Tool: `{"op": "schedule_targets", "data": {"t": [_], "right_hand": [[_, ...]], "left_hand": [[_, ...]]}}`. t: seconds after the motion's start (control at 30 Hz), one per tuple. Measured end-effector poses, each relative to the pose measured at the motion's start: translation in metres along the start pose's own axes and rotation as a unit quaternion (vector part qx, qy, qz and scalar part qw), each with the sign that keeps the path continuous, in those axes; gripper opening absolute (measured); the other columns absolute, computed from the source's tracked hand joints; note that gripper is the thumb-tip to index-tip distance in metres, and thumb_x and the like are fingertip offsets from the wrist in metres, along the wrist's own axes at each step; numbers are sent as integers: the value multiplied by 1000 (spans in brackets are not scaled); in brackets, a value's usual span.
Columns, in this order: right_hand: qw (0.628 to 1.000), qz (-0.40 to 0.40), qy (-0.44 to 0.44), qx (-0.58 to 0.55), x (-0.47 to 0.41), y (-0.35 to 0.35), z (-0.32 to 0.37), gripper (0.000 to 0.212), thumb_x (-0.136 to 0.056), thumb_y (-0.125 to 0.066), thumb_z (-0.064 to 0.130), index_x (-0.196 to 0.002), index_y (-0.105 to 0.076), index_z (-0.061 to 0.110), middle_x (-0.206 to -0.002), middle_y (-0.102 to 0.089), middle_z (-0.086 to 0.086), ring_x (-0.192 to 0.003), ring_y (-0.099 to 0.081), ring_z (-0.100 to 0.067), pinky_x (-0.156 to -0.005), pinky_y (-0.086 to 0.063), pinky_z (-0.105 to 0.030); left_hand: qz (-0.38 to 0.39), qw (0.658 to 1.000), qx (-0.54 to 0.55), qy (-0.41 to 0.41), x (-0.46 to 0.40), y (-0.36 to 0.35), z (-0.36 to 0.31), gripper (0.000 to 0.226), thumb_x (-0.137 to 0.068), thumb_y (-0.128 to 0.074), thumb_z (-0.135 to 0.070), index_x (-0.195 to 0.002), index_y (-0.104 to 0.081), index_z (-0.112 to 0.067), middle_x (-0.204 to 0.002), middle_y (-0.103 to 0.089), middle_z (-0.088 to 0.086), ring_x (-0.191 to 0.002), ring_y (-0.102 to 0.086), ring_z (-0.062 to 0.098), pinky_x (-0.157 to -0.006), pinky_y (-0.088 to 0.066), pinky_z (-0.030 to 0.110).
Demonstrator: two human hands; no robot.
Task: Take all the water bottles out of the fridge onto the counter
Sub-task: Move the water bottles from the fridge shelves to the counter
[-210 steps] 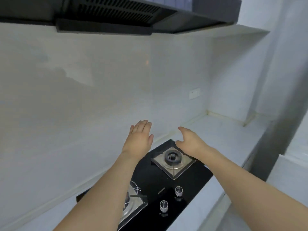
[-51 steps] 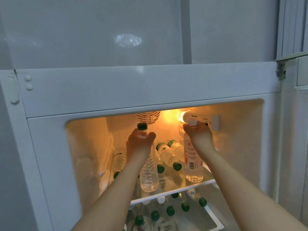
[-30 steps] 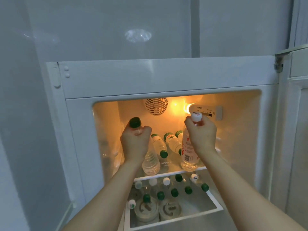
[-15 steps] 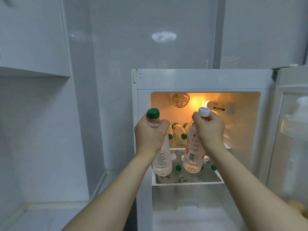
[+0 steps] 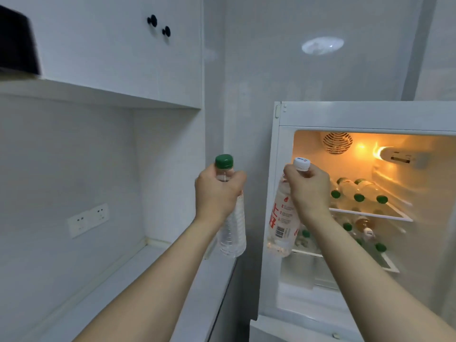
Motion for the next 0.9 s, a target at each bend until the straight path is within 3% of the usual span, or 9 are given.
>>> {"op": "schedule_targets", "data": {"t": [0.17,0.33,0.5,0.7,0.9], "right_hand": [[992,94,-34,-77,27,-37,13,32,-71,-59,29,-72,-57,-3,-71,-59,-20,-61,-48,-15,-61,-38,-30],[975,179,-55,-123,70,-77,21,39,-69,-58,32,-75,-56,-7,-71,-58,-23,-61,-46,-14,-61,-38,-29],[948,260,-66,-170,126,-122,44,34,-71,-59,28,-73,-53,-5,-63,-51,-5,-60,-43,-13,-60,-36,-29],[912,344,-68,-214,212,-160,111,27,-73,-61,23,-65,-47,1,-58,-43,2,-57,-36,-14,-58,-32,-29],[870,413,-58,-263,307,-178,187,30,-74,-60,22,-75,-52,-7,-62,-51,-4,-58,-41,-15,-58,-36,-28]], "left_hand": [[-62,997,-45,9,15,53,-6,12,-71,-62,-19,-66,-55,-9,-54,-60,-1,-55,-58,16,-65,-54,38],[-125,988,-87,38,48,107,-4,10,-67,-61,-21,-63,-52,-18,-51,-58,-4,-53,-56,17,-68,-57,48],[-194,970,-134,55,86,176,-13,10,-66,-60,-20,-65,-53,-13,-52,-55,-7,-51,-52,15,-59,-51,38],[-289,939,-182,51,142,280,-48,12,-67,-61,-19,-65,-49,-16,-53,-50,-12,-52,-51,16,-60,-47,35],[-356,907,-224,39,208,370,-101,10,-66,-60,-19,-65,-51,-15,-49,-50,-12,-48,-51,13,-60,-49,35]]}}
Point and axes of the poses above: each hand's wrist, its own x-axis away from the middle knuckle, its own y-axis out of the back of the hand, z = x × y, the point moved 2 cm from there along -x, towards the middle knuckle
